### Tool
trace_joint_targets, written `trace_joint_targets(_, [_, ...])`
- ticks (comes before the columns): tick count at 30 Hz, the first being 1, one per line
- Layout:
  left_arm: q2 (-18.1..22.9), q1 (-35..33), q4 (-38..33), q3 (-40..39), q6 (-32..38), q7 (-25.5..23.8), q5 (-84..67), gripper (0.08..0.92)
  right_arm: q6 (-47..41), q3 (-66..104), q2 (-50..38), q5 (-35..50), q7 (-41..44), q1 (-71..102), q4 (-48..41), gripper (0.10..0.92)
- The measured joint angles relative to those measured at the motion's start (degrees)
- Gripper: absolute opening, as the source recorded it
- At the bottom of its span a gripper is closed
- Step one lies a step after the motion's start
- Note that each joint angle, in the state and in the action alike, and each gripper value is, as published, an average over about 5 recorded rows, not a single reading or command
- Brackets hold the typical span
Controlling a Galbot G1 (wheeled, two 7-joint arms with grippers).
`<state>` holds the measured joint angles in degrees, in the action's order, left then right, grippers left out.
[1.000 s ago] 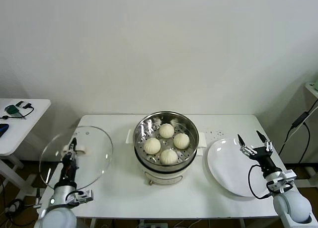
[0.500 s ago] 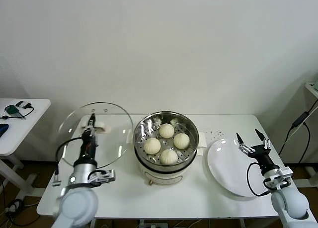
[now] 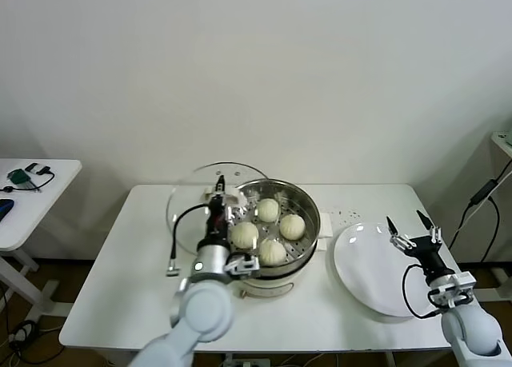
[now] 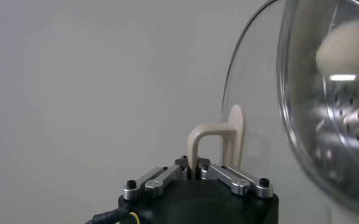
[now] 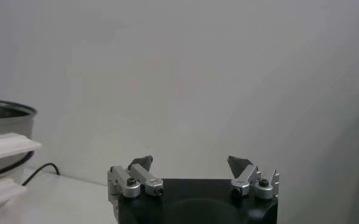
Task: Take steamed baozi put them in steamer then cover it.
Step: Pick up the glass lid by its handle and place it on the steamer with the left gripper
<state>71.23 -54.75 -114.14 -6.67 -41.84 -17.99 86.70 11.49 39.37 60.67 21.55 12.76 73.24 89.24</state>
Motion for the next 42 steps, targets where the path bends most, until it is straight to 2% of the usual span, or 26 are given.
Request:
trace_joint_targets(10, [10.15, 3.85, 8.0, -4.87, -0.39, -2.01, 3.95, 0.151, 0.6, 2.59, 0.73, -0.94, 1.32, 1.91, -0.31, 0.823])
trace_joint_targets(17, [14.87, 4.51, 12.33, -6.24, -0.38, -2.21, 5.57, 0.151, 0.79, 4.07, 1.05, -1.3, 2.17, 2.63, -0.44, 0.823])
trace_joint_targets(26, [17.28, 4.17, 15.45, -6.48, -0.36, -2.53, 6.44, 0.151, 1.17, 4.86, 1.21, -1.71, 2.87, 2.95, -0.92, 0.823])
trace_joint_targets(42, [17.76, 3.07, 16.81, -4.61, -0.35, -2.08, 7.34, 0.151, 1.7, 5.16, 1.62, -2.73, 3.8, 3.11, -1.36, 0.823])
